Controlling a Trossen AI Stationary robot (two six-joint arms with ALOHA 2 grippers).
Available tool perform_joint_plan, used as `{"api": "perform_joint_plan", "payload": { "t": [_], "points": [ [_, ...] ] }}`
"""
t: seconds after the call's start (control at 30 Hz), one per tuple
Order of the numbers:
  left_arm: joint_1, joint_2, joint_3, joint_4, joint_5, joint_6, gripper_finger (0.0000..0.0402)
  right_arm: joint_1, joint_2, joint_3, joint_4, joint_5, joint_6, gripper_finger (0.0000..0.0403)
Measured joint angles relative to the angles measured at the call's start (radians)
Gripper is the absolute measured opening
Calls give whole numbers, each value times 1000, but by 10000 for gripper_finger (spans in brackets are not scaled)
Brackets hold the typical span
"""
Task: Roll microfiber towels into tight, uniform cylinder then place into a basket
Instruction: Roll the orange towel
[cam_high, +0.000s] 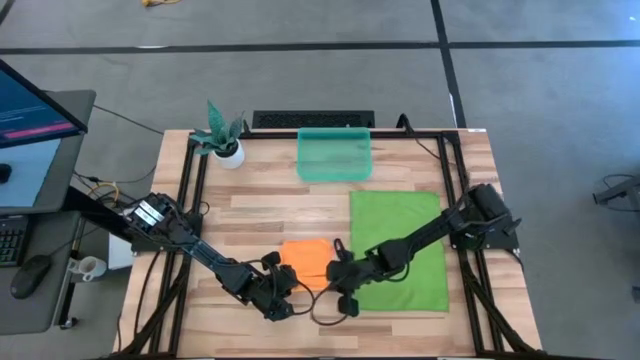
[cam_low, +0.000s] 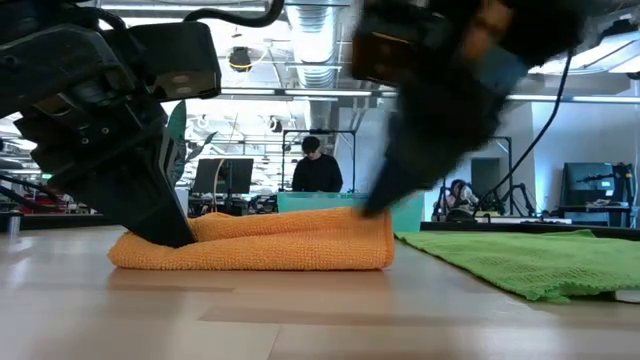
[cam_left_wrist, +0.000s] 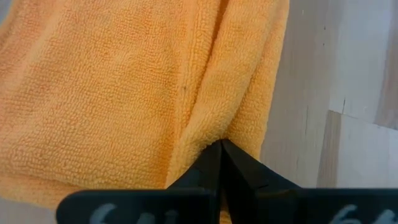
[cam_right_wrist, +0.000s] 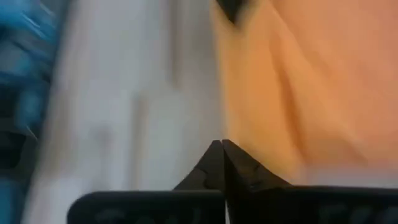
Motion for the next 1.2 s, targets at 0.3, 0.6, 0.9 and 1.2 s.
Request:
{"api": "perform_joint_plan", "payload": {
  "t": [0.3, 0.6, 0.9, 1.2],
  "points": [
    [0, 0, 0, -1, 2, -10, 0, -13, 25, 3, 6, 16, 4, 7],
    [0, 0, 0, -1, 3, -17, 0, -40, 20, 3, -5, 103, 75, 8],
    [0, -15, 1, 0, 2, -54, 0, -79, 42, 5, -62, 114, 334, 5],
    [-15, -65, -3, -54, -32, -41, 0, -84, 69, 8, -44, 98, 413, 5]
  ]
}}
